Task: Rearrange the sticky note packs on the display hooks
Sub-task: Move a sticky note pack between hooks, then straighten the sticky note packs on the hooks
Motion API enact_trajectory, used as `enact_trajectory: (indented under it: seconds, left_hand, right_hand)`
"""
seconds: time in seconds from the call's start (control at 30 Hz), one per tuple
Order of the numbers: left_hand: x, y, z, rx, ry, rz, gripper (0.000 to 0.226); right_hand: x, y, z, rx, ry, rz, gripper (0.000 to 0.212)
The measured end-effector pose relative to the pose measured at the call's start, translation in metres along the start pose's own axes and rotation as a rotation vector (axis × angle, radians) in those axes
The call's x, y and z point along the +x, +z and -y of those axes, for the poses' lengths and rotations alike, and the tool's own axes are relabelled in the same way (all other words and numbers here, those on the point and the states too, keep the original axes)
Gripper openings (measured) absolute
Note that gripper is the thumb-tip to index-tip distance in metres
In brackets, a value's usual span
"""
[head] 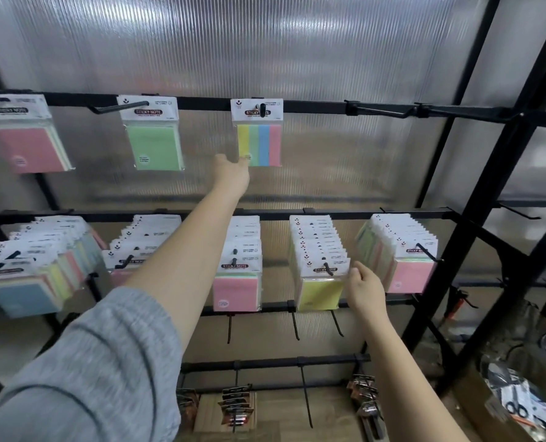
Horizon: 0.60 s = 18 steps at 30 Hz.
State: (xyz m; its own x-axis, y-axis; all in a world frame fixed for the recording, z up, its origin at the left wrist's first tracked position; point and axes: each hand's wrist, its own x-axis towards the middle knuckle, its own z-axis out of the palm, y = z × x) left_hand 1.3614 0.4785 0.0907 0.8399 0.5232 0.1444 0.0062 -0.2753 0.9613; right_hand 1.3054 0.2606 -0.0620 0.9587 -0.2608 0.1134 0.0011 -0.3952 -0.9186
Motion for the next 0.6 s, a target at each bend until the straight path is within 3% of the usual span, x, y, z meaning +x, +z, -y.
enact_trajectory:
  seconds: [0.1,0.27,0.43,0.6]
  left_hand:
    - [-0.009,-0.009,0.014,0.142,0.013,-0.008,0.043]
    - [-0.024,-0.026,0.043,0.209,0.007,-0.019,0.032]
    - [-0.034,-0.044,0.064,0.238,0.042,-0.058,0.027]
    - [-0.049,-0.053,0.082,0.22,0.068,-0.105,0.027]
  right_hand:
    - [-0.007,0.008,-0.006,0.051,0.029,0.014,0.027]
    - [-0.015,0.022,-0.011,0.107,0.134,-0.125,0.034]
    - [-0.02,0.028,-0.017,0.172,0.126,-0.085,0.011]
    - [-0.038,0.034,-0.014,0.21,0.013,-0.172,0.032]
